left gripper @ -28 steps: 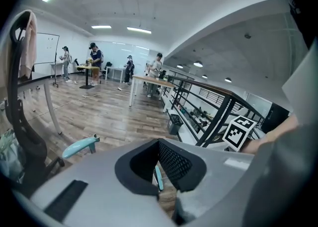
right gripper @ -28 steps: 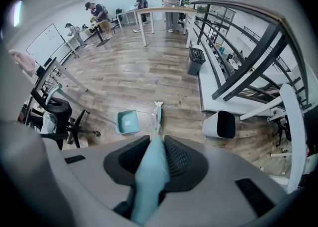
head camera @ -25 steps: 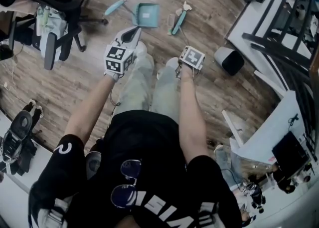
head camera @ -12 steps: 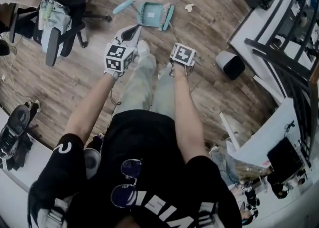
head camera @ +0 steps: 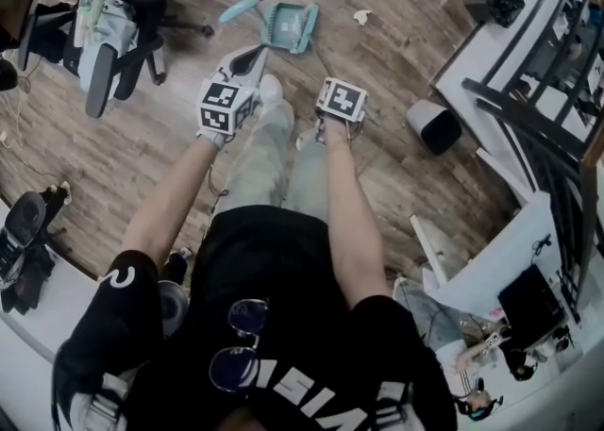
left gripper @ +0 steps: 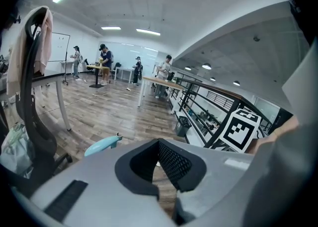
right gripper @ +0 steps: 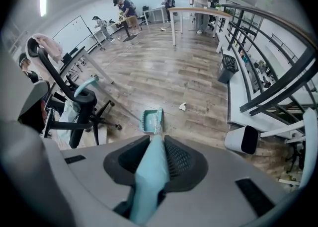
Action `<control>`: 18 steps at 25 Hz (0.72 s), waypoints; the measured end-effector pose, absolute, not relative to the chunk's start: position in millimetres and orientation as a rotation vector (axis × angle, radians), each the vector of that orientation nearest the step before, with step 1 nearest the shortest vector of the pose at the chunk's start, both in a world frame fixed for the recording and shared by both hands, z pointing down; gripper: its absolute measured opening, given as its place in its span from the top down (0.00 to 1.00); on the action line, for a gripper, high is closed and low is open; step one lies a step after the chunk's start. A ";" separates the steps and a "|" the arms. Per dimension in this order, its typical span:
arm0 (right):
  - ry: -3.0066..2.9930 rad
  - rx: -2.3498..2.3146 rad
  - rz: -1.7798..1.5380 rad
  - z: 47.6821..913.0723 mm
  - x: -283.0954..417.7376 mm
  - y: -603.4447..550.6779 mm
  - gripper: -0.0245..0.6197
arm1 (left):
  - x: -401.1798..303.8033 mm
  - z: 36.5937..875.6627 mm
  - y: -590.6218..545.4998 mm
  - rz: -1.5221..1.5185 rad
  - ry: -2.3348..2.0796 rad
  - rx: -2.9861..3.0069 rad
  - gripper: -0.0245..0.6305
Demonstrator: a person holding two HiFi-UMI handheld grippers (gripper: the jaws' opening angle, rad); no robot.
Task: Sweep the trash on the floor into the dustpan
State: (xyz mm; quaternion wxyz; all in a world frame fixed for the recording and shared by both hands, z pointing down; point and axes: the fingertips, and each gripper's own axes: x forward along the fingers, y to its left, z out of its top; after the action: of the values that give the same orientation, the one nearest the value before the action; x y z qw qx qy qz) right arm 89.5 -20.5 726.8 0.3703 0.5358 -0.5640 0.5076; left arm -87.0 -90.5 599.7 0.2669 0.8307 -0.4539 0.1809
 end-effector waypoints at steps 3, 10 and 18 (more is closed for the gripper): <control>-1.547 1.371 1.364 723.5 74.8 -27.9 0.83 | -85.6 599.1 -88.1 0.488 -1.228 2.246 0.97; -1.554 1.377 1.346 724.5 85.0 -20.5 0.83 | -79.7 600.0 -80.5 0.504 -1.225 2.241 0.96; -1.489 1.404 1.327 727.1 122.3 2.4 0.83 | -62.2 601.0 -74.3 0.517 -1.225 2.265 0.96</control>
State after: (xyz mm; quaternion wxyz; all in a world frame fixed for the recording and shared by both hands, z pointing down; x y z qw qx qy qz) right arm 122.3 2.4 727.1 0.3443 0.5404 -0.5731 0.5108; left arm -62.2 -74.3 601.0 0.2545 0.8340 -0.4511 0.1904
